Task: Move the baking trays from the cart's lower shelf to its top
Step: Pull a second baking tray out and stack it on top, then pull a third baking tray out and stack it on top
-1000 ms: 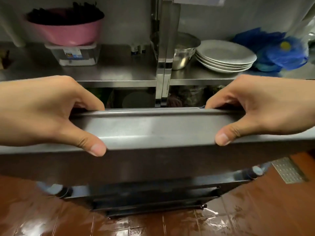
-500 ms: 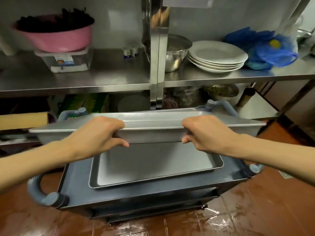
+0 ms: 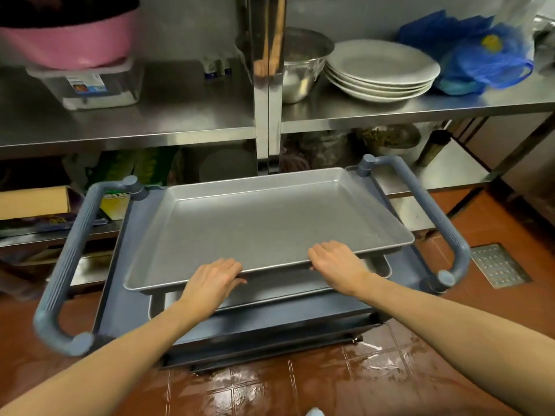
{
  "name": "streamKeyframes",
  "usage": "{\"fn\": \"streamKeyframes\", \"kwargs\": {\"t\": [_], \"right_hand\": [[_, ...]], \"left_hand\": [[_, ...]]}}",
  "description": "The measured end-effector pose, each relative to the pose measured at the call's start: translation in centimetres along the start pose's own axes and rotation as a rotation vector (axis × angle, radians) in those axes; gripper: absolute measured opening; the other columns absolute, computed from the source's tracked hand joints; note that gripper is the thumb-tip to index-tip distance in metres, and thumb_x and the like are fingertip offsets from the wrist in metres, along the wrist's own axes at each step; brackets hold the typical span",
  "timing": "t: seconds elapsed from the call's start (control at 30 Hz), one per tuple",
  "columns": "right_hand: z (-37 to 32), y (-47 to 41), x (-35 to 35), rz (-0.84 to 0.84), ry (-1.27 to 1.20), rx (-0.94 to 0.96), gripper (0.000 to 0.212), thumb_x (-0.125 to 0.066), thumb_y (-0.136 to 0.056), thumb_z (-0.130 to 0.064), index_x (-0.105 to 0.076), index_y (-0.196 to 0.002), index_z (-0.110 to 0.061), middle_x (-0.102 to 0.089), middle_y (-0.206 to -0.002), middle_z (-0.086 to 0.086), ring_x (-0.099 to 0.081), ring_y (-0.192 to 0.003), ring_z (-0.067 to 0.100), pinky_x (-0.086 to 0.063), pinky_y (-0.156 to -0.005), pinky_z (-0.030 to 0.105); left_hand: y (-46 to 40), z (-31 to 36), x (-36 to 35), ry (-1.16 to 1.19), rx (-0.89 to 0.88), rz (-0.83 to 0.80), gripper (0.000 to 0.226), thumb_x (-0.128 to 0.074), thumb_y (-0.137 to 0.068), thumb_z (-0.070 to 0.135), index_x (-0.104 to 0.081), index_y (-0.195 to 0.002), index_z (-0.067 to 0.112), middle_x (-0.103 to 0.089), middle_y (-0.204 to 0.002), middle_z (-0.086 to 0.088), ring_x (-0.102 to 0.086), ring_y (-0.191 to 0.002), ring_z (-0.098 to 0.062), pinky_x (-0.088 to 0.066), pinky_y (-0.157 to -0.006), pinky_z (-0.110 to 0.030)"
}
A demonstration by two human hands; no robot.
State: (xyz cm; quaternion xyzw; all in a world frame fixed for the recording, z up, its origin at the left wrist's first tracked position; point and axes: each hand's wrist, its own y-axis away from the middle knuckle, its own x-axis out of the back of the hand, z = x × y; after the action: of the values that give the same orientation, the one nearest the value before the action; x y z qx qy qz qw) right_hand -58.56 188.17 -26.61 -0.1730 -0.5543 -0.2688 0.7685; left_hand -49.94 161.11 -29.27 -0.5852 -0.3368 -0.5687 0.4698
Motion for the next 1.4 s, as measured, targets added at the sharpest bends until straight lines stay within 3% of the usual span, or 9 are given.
{"fn": "streamKeyframes", "kwargs": {"t": [0.13,0.23,0.33,0.47,0.6,0.77,0.9,1.13,1.4], "right_hand": [[-1.8,-0.1,-2.6,-0.143,-0.063,-0.022,0.028,-0.079,-0.057,-0.003,-0.062,-0.079,-0.010,-0.068,-0.073,0.008,-0.067,-0.064,0.025,-0.048,-0.053,0.030],[-2.7,-0.5,-5.3,-0.250,-0.111,-0.024,0.028,-0.053,-0.079,0.009,-0.055,-0.105,-0.003,-0.065,-0.104,0.018,-0.063,-0.093,0.037,-0.046,-0.071,0.040],[-3.6,-0.7,-6.7,-0.326,-0.161,-0.081,0.028,-0.052,-0.082,0.009,-0.054,-0.107,-0.003,-0.065,-0.107,0.017,-0.063,-0.094,0.035,-0.042,-0.067,0.039],[-3.4,-0.9,-7.5,-0.397,-0.262,-0.129,0.015,-0.057,-0.090,-0.007,-0.058,-0.105,-0.006,-0.067,-0.107,0.014,-0.064,-0.097,0.033,-0.041,-0.068,0.036],[-2.4,-1.1,-7.4,-0.527,-0.435,-0.171,0.029,-0.056,-0.095,-0.034,-0.063,-0.104,-0.007,-0.069,-0.107,0.015,-0.064,-0.098,0.033,-0.049,-0.080,0.039],[-5.2,0.0,-7.1,-0.204,-0.408,-0.091,0.017,-0.052,-0.096,-0.016,-0.061,-0.107,-0.007,-0.063,-0.107,0.012,-0.058,-0.098,0.028,-0.049,-0.081,0.038],[-9.5,2.2,-6.7,-0.078,-0.631,0.102,0.018,-0.046,-0.096,-0.022,-0.059,-0.097,-0.011,-0.063,-0.094,0.010,-0.057,-0.085,0.027,-0.047,-0.072,0.040],[-13.6,2.4,-8.4,-0.488,-0.816,0.059,0.025,-0.051,-0.092,-0.031,-0.062,-0.106,-0.014,-0.070,-0.100,0.009,-0.064,-0.089,0.029,-0.049,-0.076,0.038],[-15.2,2.4,-16.2,-0.715,-0.879,-0.038,0.037,-0.055,-0.091,-0.038,-0.057,-0.123,-0.018,-0.069,-0.110,0.005,-0.064,-0.098,0.023,-0.052,-0.088,0.039]], "left_hand": [[0.5,-0.2,-3.2,-0.012,0.038,-0.103,0.038,-0.094,-0.059,0.022,-0.058,-0.066,0.012,-0.062,-0.061,-0.005,-0.062,-0.052,-0.028,-0.043,-0.039,-0.027],[0.2,-0.3,-5.7,-0.008,0.191,-0.222,0.024,-0.071,-0.087,0.032,-0.061,-0.086,0.010,-0.068,-0.088,-0.011,-0.065,-0.084,-0.034,-0.050,-0.066,-0.040],[0.6,-0.5,-7.4,0.004,0.276,-0.314,0.029,-0.063,-0.090,0.042,-0.060,-0.091,0.013,-0.068,-0.098,-0.007,-0.062,-0.095,-0.030,-0.047,-0.072,-0.039],[0.9,-0.9,-8.5,0.194,0.385,-0.326,0.039,-0.072,-0.077,0.055,-0.055,-0.079,0.020,-0.066,-0.091,-0.002,-0.060,-0.088,-0.022,-0.043,-0.067,-0.032],[1.5,-1.5,-9.1,0.315,0.424,-0.393,0.045,-0.077,-0.066,0.058,-0.059,-0.082,0.020,-0.062,-0.091,-0.001,-0.055,-0.087,-0.018,-0.037,-0.065,-0.027],[2.6,-0.6,-9.4,0.242,0.401,-0.257,0.044,-0.078,-0.074,0.047,-0.064,-0.098,0.013,-0.062,-0.098,-0.005,-0.055,-0.095,-0.024,-0.044,-0.076,-0.030],[4.7,2.3,-8.8,0.350,0.141,-0.015,0.020,-0.062,-0.092,0.035,-0.060,-0.090,0.016,-0.060,-0.088,0.001,-0.053,-0.081,-0.016,-0.041,-0.072,-0.024],[6.8,4.7,-10.7,0.557,0.229,-0.655,0.022,-0.056,-0.092,0.037,-0.064,-0.104,0.021,-0.071,-0.097,-0.002,-0.062,-0.083,-0.016,-0.050,-0.073,-0.032],[10.1,2.5,-17.3,0.630,0.432,-0.701,0.025,-0.061,-0.091,0.039,-0.066,-0.108,0.021,-0.072,-0.095,0.001,-0.067,-0.086,-0.014,-0.054,-0.082,-0.033]]}}
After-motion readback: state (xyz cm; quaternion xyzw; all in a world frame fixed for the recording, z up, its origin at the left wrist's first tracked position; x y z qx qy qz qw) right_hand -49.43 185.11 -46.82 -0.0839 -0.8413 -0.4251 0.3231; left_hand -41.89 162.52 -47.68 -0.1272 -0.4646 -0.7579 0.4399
